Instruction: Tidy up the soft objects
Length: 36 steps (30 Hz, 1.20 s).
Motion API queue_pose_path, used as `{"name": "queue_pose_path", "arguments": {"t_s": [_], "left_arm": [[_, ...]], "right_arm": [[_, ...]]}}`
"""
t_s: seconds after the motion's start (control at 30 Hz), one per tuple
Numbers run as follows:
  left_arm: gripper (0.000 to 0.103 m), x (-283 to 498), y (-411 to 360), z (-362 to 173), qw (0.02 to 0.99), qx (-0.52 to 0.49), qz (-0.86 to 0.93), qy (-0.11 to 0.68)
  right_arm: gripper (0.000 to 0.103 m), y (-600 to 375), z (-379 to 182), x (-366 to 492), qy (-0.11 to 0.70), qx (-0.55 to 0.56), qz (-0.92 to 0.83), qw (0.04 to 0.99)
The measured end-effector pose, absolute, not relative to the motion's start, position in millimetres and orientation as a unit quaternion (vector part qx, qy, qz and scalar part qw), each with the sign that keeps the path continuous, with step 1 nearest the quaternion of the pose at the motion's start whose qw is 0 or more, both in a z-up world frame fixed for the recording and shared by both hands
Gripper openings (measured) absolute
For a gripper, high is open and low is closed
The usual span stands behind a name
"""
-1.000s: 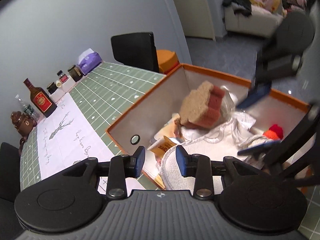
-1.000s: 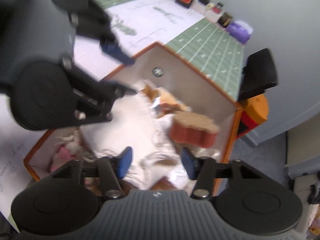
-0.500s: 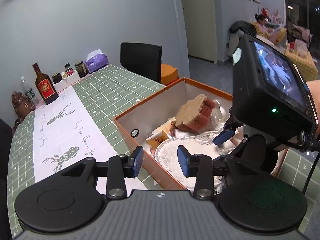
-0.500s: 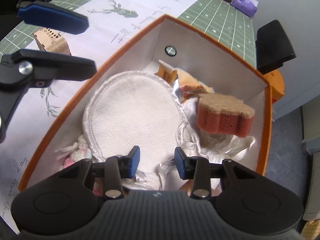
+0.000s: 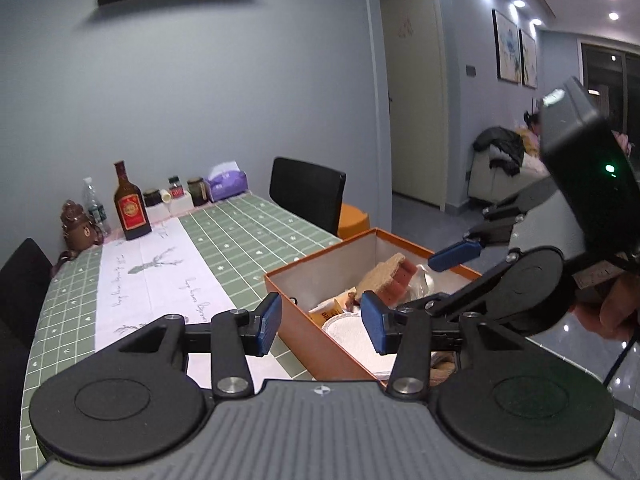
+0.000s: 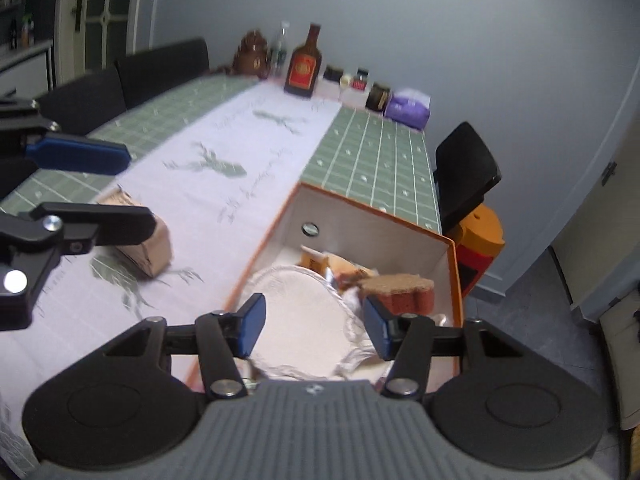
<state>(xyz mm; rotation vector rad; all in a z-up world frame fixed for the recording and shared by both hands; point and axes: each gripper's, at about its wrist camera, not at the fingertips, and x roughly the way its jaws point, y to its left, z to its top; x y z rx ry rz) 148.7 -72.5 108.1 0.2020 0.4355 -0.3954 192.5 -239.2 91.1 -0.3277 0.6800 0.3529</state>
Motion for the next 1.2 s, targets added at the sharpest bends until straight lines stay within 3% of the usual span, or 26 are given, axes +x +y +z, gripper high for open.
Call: {"name": "queue_pose_path", "arguments": {"t_s": [0.43, 0.6, 0.8, 0.87, 0.97, 1.2], "left_arm": [[0.055, 74, -23, 81, 0.985, 0.036, -0.084, 0.148], [0.064, 50, -7, 56, 0.990, 0.017, -0.036, 0.137], [0.088, 41, 5, 40, 0.991, 0.006, 0.002, 0.137], [0.090, 44, 6, 37, 0.990, 0.005, 0.011, 0.141], [0.090, 46, 6, 25, 0.989, 0.001, 0.005, 0.147], [0.094, 46, -5, -6, 0.984, 0.003, 0.000, 0.180]], "right_arm": [[0.072, -206, 70, 71, 0.223, -0.055, 0.162, 0.960], [0.072, -198, 54, 41, 0.189, -0.028, 0.123, 0.974], [0.075, -187, 35, 20, 0.150, -0.025, 0.066, 0.986], [0.075, -184, 27, 16, 0.140, -0.025, 0.058, 0.988], [0.088, -181, 14, 13, 0.124, -0.027, 0.042, 0.991], [0.088, -179, -14, 19, 0.135, -0.034, 0.030, 0.990]]}}
